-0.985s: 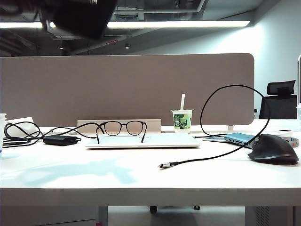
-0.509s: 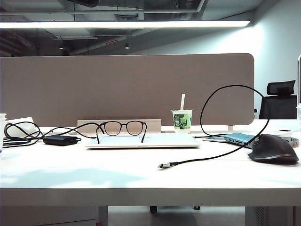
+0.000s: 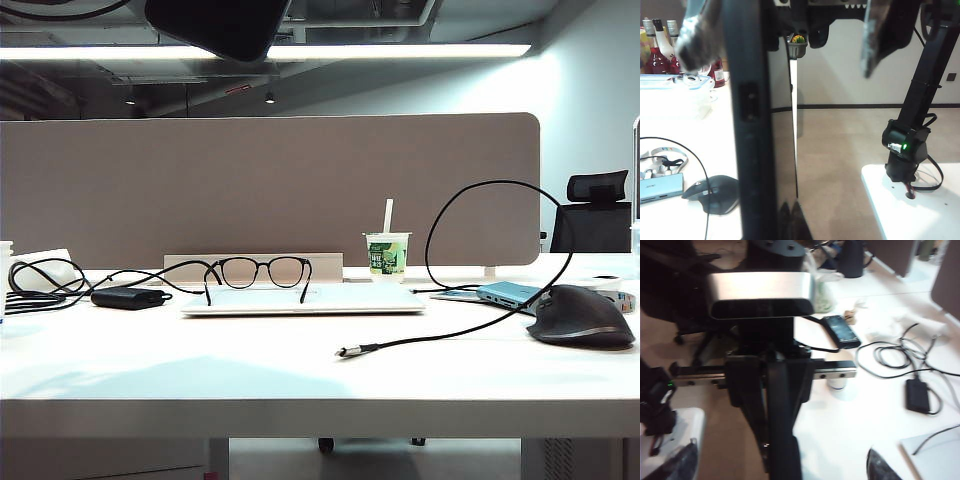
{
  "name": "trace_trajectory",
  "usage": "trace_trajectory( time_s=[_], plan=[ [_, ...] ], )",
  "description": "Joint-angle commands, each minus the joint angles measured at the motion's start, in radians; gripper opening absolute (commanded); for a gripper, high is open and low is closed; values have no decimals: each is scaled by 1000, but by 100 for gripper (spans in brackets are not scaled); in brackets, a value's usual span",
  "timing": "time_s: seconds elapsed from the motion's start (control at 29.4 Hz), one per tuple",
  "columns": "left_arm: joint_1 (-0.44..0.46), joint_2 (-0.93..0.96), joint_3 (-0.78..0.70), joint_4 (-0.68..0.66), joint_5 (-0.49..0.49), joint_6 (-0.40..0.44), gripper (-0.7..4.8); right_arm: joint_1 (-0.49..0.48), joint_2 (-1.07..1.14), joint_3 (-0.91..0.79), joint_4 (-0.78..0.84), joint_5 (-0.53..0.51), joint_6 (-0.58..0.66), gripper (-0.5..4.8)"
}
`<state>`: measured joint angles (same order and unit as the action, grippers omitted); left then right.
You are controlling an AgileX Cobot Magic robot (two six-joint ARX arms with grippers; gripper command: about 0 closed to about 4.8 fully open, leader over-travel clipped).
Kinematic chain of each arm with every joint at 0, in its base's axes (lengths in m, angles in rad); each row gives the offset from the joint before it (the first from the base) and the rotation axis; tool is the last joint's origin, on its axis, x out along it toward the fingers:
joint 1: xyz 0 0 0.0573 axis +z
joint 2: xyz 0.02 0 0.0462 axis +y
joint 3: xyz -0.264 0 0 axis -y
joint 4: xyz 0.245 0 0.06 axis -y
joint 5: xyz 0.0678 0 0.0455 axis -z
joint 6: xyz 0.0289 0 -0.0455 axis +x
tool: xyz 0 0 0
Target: Pick up the black phone, pick up the charger plug, insert the charger plug into the phone's charging port, and finally place the connected phone back on the desk.
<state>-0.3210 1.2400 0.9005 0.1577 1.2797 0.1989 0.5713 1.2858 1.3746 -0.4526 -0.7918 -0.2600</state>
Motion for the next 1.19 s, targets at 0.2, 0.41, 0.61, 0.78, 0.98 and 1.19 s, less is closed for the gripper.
trace_trajectory(
  time_s=[0.2,0.41,0.61,0.78,0.98,1.19],
  plan=[
    [2,-3,5,8,0,11,-6,3,40,4,-21,-53,-2,390],
    [2,-3,5,-16,0,11,-6,3,70,4,-18,-68,-2,363],
    [2,-2,5,-31,3,12,-6,4,77,4,-7,-68,-2,306],
    [2,-2,5,-31,3,12,-6,4,77,4,-8,-68,-2,132],
    [2,-2,5,-33,-1,10,-6,6,87,4,-8,-68,-2,-1],
    [2,-2,5,-39,-5,6,112,6,85,5,6,-68,-2,-1]
  ],
)
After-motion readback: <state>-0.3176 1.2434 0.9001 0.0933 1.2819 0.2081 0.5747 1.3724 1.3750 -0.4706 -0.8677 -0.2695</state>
